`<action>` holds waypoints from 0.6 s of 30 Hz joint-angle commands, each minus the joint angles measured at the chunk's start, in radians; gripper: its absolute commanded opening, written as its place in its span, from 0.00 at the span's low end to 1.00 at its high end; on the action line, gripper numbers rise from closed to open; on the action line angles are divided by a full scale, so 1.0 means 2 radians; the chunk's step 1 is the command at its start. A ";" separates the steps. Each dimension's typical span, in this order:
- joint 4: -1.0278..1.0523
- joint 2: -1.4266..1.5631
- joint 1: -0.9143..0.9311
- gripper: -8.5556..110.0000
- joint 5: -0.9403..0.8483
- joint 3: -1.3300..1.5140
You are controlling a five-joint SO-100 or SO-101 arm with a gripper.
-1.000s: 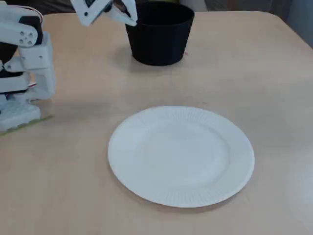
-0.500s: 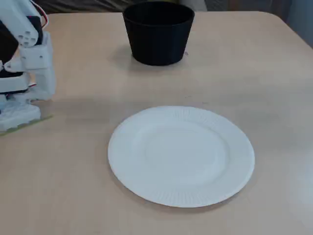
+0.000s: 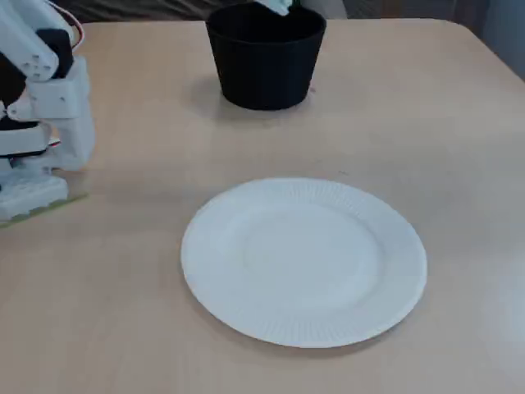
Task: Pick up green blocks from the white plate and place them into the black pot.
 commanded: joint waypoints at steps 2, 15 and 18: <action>-0.064 0.146 -0.025 0.05 0.015 0.144; -0.155 0.463 -0.056 0.05 0.020 0.509; -0.172 0.464 -0.056 0.05 0.013 0.541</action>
